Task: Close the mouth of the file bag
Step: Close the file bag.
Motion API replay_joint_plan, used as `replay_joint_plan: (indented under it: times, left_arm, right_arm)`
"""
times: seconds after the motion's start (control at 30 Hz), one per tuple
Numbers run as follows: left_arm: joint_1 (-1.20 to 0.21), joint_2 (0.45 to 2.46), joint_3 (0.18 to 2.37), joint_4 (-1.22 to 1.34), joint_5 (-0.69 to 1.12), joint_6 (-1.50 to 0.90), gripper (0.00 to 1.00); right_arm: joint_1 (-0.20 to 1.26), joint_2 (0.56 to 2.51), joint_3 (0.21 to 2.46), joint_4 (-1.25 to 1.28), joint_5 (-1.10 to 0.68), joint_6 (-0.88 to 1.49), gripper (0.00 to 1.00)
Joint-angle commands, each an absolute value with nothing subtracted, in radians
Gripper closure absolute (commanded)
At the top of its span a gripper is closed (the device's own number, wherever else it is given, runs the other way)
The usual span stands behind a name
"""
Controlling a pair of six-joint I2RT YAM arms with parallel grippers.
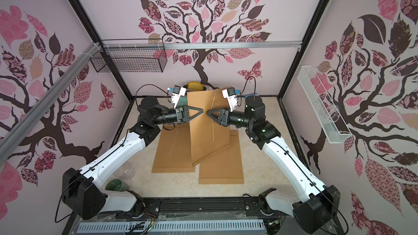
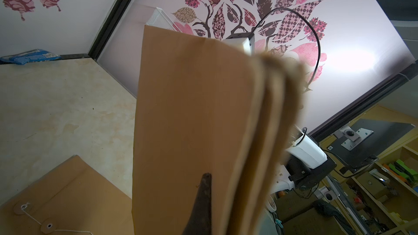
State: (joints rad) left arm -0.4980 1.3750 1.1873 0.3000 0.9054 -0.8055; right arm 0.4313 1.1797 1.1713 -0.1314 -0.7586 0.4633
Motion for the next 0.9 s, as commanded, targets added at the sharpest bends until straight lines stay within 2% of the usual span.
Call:
replay_joint_plan:
  times: [0.0,0.13,0.33,0.5,0.67,0.87]
  left_arm:
    - [-0.505,1.350,1.183,0.380,0.922,-0.831,1.00]
    - [-0.505,1.358,1.184,0.395,0.923,-0.843,1.00]
    - [-0.505,1.363,1.178,0.421,0.923,-0.862,1.00]
    - [-0.505,1.364,1.160,0.469,0.925,-0.898,1.00]
    - [-0.505,1.367,1.151,0.508,0.934,-0.930,1.00]
    - [-0.504,1.361,1.148,0.511,0.937,-0.936,1.00]
  right_arm:
    - [0.428,1.153,1.143,-0.070,-0.778,0.495,0.74]
    - [0.428,1.135,1.108,-0.038,-0.780,0.511,0.83]
    - [0.428,1.105,1.071,-0.021,-0.761,0.508,0.88]
    - [0.427,1.076,1.044,-0.006,-0.739,0.514,1.00]
    - [0.426,1.059,1.049,-0.079,-0.714,0.484,1.00]
    - [0.426,1.044,1.028,-0.055,-0.724,0.487,1.00]
